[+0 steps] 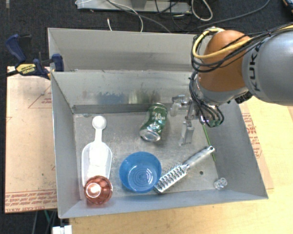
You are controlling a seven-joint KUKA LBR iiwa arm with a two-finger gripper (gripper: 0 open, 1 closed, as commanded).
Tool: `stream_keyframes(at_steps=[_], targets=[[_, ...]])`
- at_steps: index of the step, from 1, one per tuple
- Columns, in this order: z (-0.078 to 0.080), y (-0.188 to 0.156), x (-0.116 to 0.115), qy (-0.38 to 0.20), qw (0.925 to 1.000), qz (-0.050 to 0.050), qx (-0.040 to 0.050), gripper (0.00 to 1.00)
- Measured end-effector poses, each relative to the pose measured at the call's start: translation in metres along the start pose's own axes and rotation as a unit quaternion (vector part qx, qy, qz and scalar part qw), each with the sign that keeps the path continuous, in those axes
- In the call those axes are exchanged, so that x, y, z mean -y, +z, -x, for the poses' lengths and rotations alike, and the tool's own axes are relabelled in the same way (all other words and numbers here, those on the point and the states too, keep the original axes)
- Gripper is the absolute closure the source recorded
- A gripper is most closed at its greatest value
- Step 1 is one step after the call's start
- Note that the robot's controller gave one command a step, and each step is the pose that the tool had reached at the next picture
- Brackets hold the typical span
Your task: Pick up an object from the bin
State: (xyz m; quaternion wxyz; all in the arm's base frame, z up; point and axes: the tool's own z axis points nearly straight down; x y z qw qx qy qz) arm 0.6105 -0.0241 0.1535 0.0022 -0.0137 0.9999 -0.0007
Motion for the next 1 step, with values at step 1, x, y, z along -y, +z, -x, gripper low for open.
stream_keyframes(at_steps=[1], targets=[[-0.0328,-0.0194,0.067,-0.153,0.9882,0.002,0.0001,0.0]])
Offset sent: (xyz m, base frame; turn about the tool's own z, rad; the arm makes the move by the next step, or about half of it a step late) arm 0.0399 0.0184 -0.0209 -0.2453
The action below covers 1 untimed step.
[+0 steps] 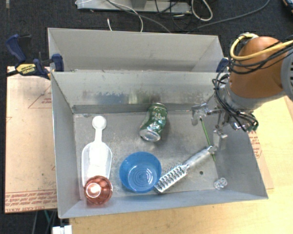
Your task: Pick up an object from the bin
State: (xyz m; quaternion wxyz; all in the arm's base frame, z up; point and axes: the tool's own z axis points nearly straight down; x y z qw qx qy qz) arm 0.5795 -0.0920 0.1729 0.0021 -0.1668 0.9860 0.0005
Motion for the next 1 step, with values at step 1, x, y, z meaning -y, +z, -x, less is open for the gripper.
stream_keyframes(at_steps=[1], targets=[[0.0609,0.025,-0.031,0.022,0.9998,0.0,0.0017,0.0]])
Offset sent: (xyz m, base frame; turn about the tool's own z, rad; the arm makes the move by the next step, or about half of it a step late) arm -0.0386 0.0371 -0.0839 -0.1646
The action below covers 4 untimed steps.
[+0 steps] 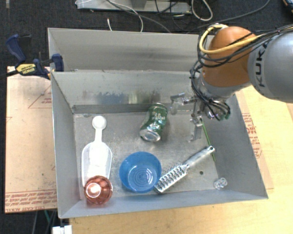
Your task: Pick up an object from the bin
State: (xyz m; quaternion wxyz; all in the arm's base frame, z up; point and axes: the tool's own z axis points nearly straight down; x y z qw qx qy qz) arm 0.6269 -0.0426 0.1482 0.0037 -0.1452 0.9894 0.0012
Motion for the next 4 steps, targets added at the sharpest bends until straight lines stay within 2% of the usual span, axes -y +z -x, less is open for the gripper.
stream_keyframes(at_steps=[1,2,3,4], targets=[[-0.059,0.043,-0.015,-0.083,0.9966,-0.002,-0.0006,0.0],[-0.007,0.024,-0.034,-0.08,0.9968,0.0,0.0029,0.0],[0.005,0.037,-0.038,-0.078,0.9969,-0.001,0.0024,0.0],[0.031,0.06,-0.08,-0.076,0.9971,0.0,0.0051,0.0]])
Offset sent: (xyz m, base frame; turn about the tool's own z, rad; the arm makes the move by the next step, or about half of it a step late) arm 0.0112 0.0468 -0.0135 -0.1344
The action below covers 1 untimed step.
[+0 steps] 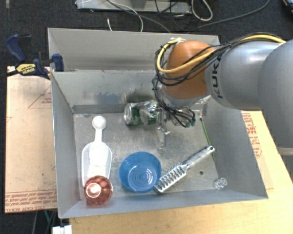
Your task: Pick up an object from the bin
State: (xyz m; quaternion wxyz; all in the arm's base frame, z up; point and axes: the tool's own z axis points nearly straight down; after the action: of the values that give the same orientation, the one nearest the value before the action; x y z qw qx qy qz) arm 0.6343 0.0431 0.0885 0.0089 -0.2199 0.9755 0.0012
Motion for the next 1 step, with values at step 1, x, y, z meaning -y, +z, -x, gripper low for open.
stream_keyframes(at_steps=[1], targets=[[0.0368,0.0096,-0.0148,-0.014,0.9999,-0.003,-0.0014,0.0]])
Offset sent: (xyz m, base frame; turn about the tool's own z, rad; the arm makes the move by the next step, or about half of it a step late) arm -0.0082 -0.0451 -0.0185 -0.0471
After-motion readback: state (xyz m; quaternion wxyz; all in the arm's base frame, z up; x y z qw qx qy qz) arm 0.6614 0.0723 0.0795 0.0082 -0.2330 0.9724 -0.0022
